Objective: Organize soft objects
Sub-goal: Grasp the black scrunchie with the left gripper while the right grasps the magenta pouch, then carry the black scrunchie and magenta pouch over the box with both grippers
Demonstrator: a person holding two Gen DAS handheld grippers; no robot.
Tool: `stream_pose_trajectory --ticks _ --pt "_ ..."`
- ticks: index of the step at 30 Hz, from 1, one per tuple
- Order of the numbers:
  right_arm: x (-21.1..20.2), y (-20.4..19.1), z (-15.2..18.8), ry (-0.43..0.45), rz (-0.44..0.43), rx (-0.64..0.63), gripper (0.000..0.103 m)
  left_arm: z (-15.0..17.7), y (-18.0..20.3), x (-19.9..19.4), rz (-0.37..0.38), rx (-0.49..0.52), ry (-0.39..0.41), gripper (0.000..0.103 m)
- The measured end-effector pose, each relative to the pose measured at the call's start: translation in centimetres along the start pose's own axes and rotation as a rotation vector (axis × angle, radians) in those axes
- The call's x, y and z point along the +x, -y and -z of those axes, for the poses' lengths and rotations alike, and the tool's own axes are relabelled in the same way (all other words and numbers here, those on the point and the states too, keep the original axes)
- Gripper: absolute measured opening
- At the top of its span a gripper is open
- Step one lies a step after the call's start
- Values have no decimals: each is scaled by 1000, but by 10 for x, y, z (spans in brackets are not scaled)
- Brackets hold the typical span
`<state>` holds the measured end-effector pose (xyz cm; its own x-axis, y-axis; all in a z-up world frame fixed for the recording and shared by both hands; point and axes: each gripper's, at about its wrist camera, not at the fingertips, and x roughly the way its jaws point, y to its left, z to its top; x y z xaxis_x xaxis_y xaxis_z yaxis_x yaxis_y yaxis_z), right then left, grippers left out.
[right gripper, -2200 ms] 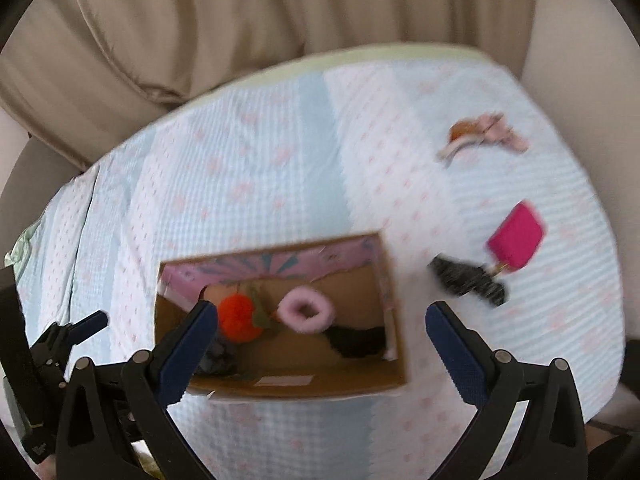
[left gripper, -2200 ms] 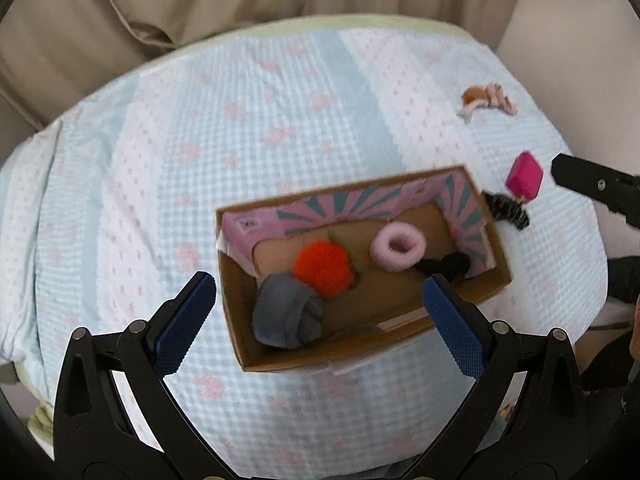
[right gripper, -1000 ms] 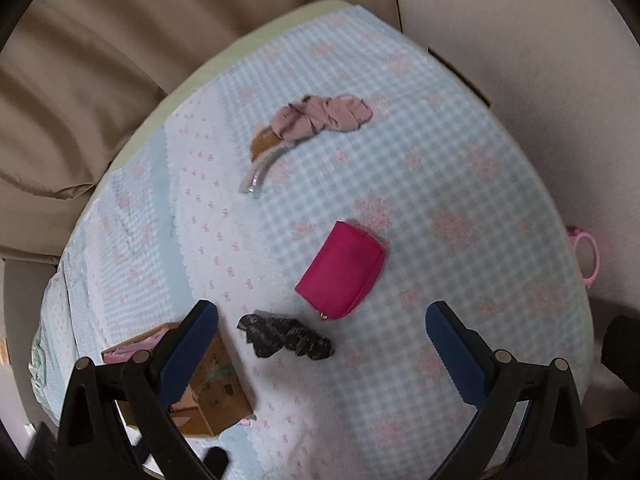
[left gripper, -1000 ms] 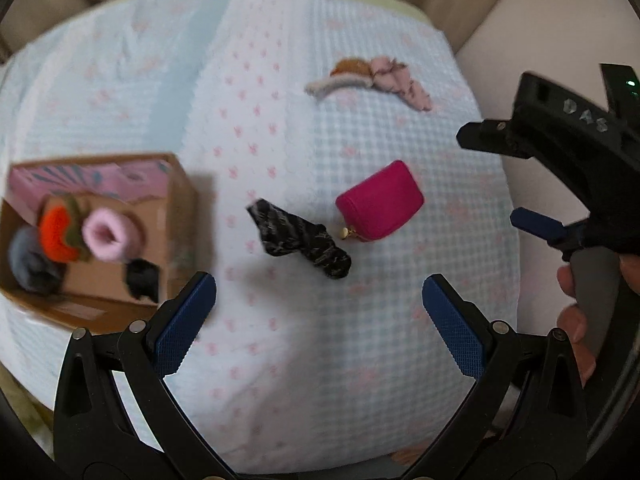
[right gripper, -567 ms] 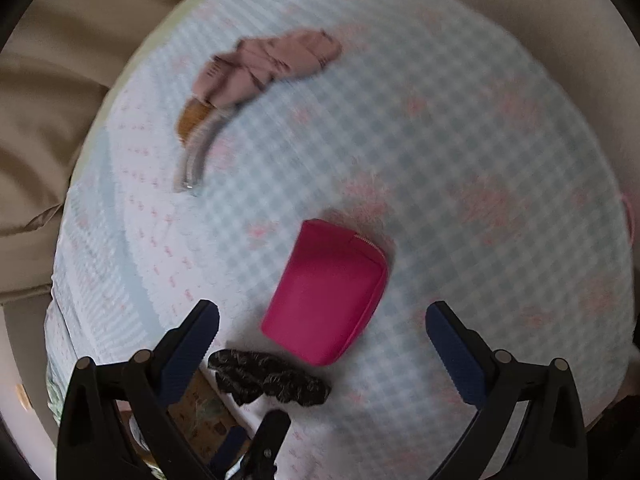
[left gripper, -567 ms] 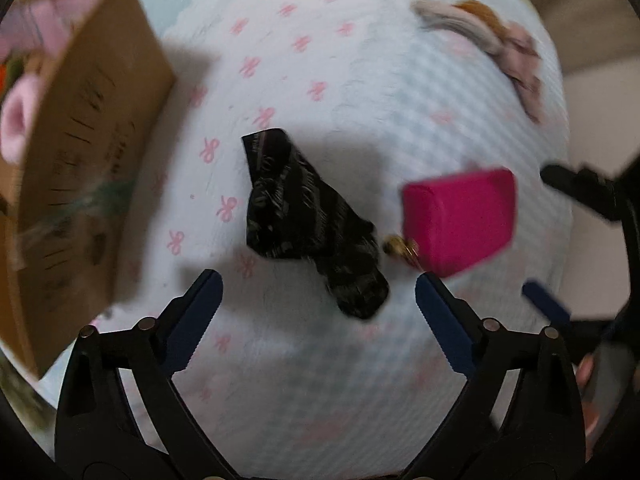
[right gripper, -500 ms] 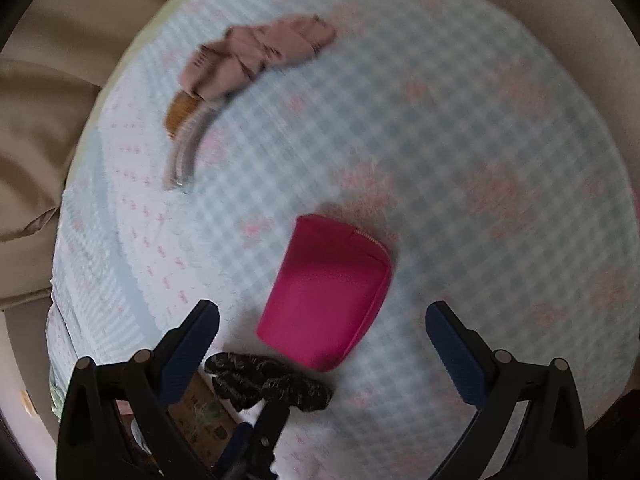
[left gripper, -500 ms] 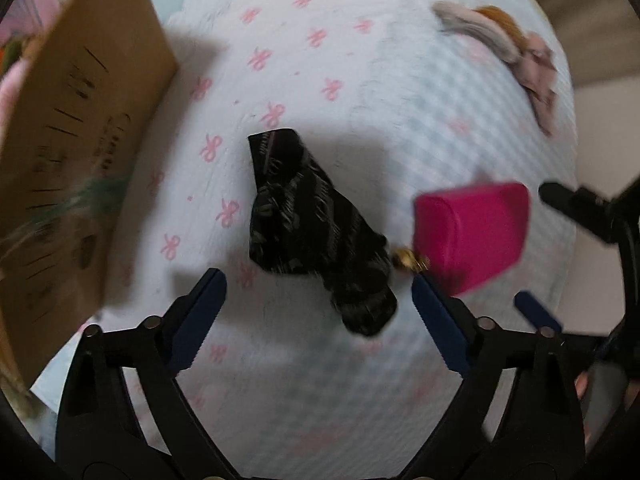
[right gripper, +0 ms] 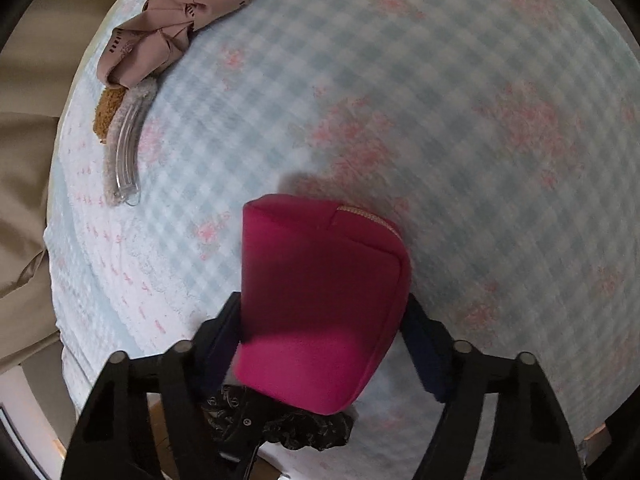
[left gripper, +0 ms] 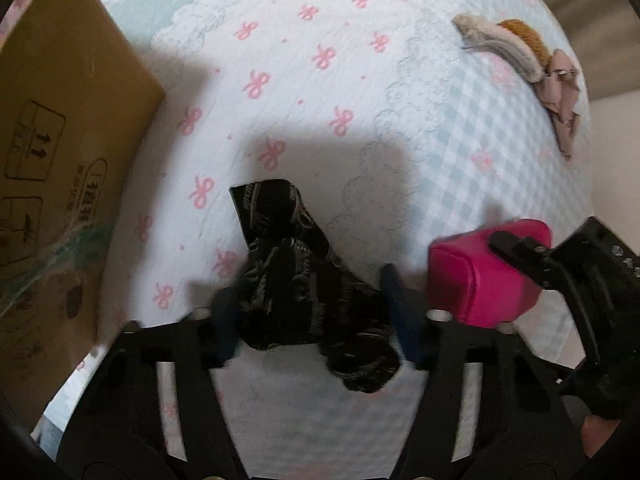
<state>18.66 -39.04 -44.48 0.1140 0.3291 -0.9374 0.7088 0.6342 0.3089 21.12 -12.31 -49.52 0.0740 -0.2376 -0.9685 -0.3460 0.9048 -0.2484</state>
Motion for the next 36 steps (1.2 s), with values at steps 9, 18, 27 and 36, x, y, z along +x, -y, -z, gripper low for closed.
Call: stream_pose_trajectory --ticks 9,18,27,36 --pt "-9 4 6 14 -5 -17 47 -11 30 -29 9 91 31 39" --pt "-46 6 16 69 -58 -56 46 -3 38 -69 43 173 76 39" --pt "-125 -7 43 150 -102 -187 46 17 28 -150 76 294 171 39" --pt "-205 -44 99 233 -92 -394 46 14 -1 -241 139 373 251 39"
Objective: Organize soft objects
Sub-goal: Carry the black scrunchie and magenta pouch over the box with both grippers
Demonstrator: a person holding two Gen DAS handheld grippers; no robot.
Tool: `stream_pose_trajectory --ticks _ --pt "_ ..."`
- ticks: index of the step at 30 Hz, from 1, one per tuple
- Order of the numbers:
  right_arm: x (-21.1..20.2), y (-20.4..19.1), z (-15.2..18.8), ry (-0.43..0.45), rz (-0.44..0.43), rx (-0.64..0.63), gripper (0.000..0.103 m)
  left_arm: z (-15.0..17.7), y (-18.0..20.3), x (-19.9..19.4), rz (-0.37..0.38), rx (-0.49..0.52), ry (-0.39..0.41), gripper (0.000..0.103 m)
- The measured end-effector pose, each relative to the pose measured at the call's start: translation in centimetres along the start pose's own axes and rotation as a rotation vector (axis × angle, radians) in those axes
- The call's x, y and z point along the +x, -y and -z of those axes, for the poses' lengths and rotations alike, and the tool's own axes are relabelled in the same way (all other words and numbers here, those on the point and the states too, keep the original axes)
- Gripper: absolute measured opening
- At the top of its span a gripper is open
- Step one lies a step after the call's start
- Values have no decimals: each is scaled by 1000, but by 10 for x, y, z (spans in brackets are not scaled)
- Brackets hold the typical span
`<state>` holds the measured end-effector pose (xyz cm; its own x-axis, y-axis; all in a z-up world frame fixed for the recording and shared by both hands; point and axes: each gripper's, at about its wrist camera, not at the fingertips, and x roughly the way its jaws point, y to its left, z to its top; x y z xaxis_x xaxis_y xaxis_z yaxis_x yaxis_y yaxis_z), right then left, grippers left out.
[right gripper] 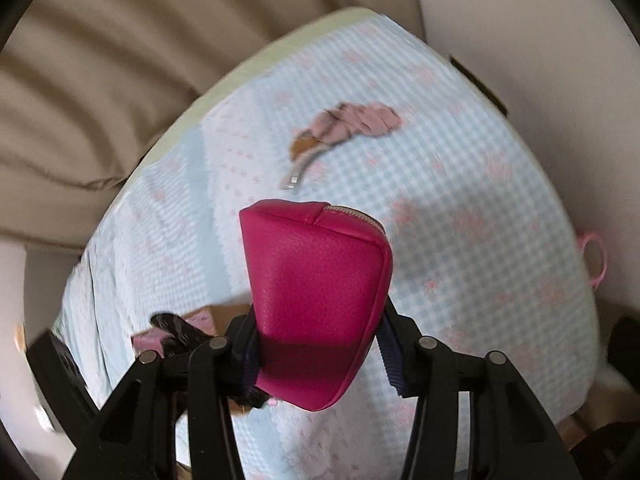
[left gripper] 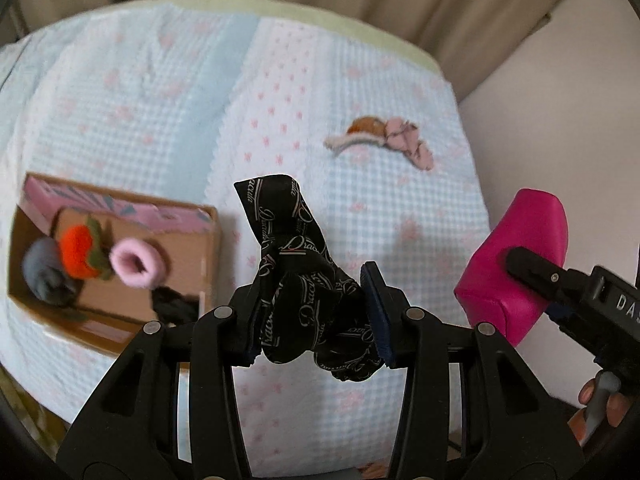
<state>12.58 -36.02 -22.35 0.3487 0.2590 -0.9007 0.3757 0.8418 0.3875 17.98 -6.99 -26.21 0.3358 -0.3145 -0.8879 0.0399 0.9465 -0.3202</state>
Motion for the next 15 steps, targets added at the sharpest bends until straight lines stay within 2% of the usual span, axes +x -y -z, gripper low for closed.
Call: stream_pose_trajectory --ticks 9,15 --pt "-42 -75 40 56 5 -134 46 -11 -62 -62 12 33 42 39" --pt "-28 -134 70 31 -14 -199 46 -21 -134 -82 -14 22 37 39"
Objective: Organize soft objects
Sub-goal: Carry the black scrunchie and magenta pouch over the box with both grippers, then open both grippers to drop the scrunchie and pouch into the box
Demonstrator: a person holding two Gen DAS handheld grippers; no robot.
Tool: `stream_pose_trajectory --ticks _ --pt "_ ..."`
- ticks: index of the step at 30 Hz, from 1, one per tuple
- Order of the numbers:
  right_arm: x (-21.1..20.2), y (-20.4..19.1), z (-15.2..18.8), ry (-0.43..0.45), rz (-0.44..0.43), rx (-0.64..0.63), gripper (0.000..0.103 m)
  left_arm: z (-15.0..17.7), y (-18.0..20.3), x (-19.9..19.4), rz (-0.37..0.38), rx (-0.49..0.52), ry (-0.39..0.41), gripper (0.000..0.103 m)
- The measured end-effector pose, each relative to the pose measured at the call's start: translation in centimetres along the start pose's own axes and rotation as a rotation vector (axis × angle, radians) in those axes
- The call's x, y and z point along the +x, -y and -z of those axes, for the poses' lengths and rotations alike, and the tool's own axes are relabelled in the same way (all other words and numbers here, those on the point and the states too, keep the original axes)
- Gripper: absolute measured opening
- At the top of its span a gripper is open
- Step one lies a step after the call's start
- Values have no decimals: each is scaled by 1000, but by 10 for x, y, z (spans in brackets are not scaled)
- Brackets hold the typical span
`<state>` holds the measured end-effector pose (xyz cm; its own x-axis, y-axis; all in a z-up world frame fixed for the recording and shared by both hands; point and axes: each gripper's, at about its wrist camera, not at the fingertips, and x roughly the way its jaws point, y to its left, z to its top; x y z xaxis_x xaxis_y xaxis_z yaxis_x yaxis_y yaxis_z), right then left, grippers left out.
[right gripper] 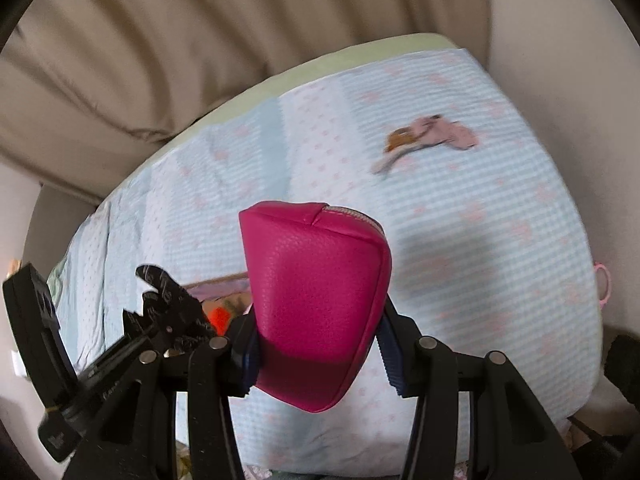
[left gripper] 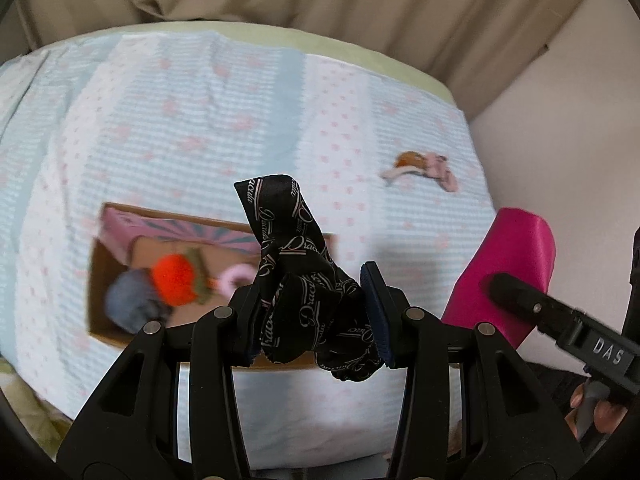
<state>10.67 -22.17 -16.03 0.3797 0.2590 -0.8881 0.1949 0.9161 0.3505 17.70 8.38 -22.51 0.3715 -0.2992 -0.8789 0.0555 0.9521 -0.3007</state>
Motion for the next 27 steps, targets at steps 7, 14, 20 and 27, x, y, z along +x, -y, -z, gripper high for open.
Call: stream_pose_trajectory --ticks 7,14,20,27 --pt "53 -68 24 -87 -8 -61 46 -4 -74 10 -68 38 -63 39" --pt "113 -108 46 -189 21 -78 46 -3 -120 51 -81 123 -171 39" --pt "163 -119 57 -255 98 -112 46 5 -113 104 -87 294 -264 39" --pt "210 -115 56 -316 156 -199 46 23 -117 156 -85 362 -378 39"
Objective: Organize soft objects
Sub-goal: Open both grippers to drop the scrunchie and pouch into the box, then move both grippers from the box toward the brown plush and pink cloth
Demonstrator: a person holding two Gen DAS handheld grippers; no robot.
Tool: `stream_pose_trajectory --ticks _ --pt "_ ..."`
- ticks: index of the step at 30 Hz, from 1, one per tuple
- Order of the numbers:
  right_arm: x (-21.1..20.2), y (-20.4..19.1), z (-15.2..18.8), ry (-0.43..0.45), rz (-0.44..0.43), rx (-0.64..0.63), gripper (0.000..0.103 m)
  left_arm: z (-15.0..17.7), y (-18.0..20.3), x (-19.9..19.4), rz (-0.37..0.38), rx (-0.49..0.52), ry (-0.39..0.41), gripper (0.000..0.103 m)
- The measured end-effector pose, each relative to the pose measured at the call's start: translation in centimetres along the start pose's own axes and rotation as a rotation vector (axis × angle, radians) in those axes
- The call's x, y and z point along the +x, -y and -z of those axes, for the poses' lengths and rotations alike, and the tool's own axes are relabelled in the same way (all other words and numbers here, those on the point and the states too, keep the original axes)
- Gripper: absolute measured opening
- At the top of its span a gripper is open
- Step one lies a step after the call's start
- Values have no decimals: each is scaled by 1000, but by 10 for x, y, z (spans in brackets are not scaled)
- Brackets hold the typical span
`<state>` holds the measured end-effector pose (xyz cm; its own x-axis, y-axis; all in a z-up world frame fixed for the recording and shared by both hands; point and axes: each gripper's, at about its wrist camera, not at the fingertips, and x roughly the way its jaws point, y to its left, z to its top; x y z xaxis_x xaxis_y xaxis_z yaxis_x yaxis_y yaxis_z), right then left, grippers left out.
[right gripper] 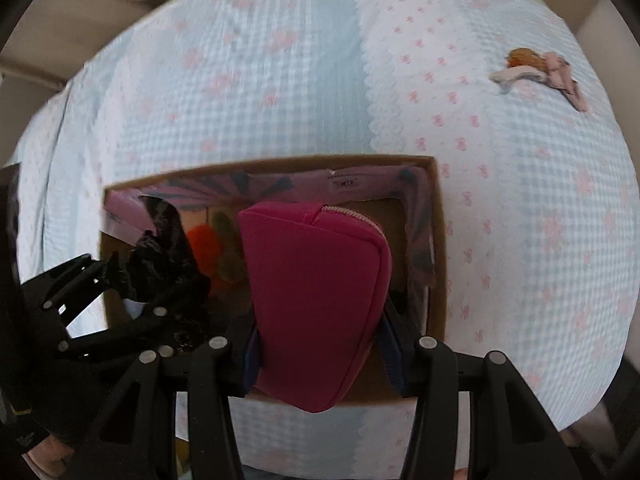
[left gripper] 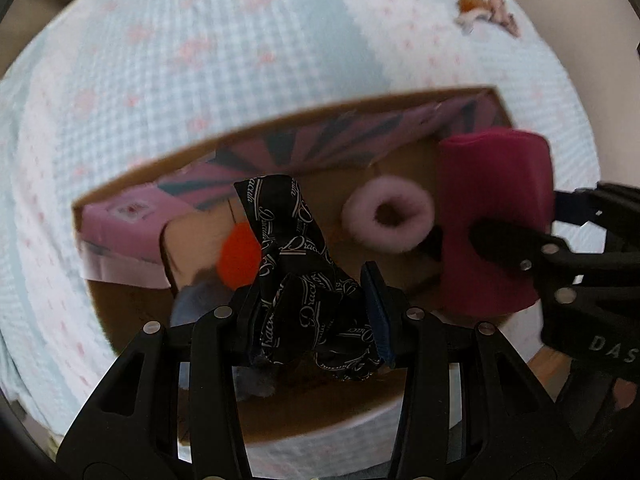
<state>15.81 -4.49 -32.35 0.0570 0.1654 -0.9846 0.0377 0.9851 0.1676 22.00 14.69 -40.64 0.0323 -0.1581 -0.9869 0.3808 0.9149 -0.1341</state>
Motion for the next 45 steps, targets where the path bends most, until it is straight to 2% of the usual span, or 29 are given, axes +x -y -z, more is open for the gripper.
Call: stream_pose_trajectory --ticks 5,6,7,8,9,10,11,15,21,25,36,41,45 --pt "19 -1 -3 -44 28 -51 46 5 2 6 3 45 -9 42" --pt "20 0 -3 -50 29 -54 46 5 3 6 -3 61 -6 55" --pt "22 0 -4 -55 27 -52 49 5 4 5 -18 73 -6 83" --pt "24 0 -5 -64 24 -47 52 7 6 3 -51 86 4 97" --pt "27 1 -6 -74 17 -43 64 8 5 -1 -62 92 24 103" --pt "28 1 -7 -73 6 -44 87 10 5 -5 -63 95 42 103" --pt "28 -1 -8 -62 -3 -45 103 10 4 -8 -59 94 40 103" --pt "22 2 -9 3 -34 -29 103 16 -2 -10 -57 77 37 103" --pt "23 5 -8 11 -55 9 103 19 -9 -18 -53 41 49 103" --pt "14 1 -6 46 -49 -1 103 22 -14 -28 -51 27 66 103" --pt "-38 -14 11 158 -9 -38 103 42 -13 -85 -51 -38 180 103" --pt "-70 -22 26 216 8 -69 103 58 -6 -123 -75 -61 250 103" --pt "-102 -22 41 269 -12 -59 103 73 0 -156 -82 -87 316 103"
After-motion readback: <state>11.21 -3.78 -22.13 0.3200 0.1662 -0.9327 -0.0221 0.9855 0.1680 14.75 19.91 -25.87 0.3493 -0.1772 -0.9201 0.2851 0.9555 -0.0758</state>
